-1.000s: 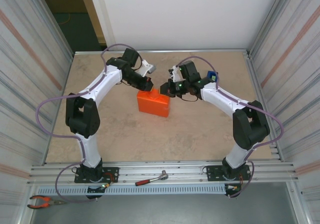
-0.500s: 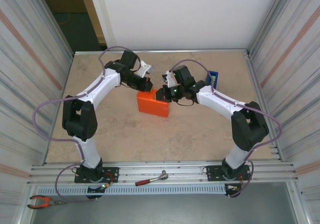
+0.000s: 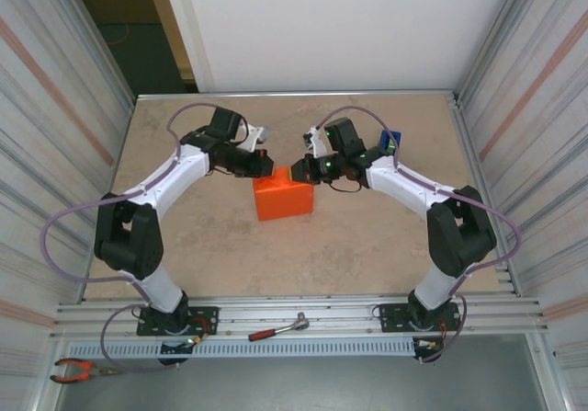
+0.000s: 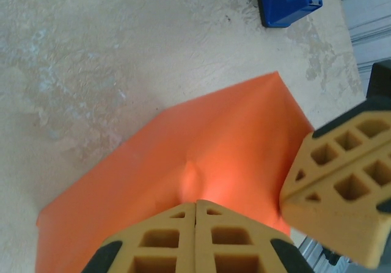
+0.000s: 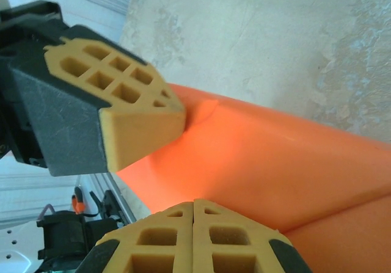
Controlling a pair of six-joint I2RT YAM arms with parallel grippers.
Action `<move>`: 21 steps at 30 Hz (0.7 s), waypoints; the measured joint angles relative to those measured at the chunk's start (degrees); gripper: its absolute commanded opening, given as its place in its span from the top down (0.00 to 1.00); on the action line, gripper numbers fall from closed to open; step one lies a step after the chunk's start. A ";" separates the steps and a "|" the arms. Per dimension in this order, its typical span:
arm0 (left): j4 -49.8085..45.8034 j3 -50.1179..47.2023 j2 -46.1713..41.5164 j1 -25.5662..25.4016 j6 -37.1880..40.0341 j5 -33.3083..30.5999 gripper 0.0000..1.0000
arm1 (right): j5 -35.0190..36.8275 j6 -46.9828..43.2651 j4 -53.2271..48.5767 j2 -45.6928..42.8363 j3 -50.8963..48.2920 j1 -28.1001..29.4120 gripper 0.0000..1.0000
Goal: Wrap the gift box in paper
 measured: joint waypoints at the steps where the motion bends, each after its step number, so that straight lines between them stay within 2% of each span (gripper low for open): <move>1: -0.17 0.00 -0.59 0.07 -0.17 -0.37 0.86 | -0.15 -0.22 -0.07 0.00 0.00 -0.17 1.00; 5: -0.90 0.48 -2.86 0.15 0.07 -1.70 0.82 | -0.50 -0.74 -0.17 0.09 0.07 -0.24 1.00; 11: -2.75 3.19 -3.52 -1.18 3.80 -2.54 0.95 | -0.39 -0.90 -0.42 0.11 0.13 0.28 1.00; 17: -4.28 3.48 -3.32 -4.74 7.82 -3.19 0.97 | -0.37 -0.90 -0.52 0.11 0.11 0.28 1.00; 21: -4.92 4.28 -2.10 -5.31 9.22 -3.21 0.98 | -0.35 -0.90 -0.52 0.11 0.11 0.28 1.00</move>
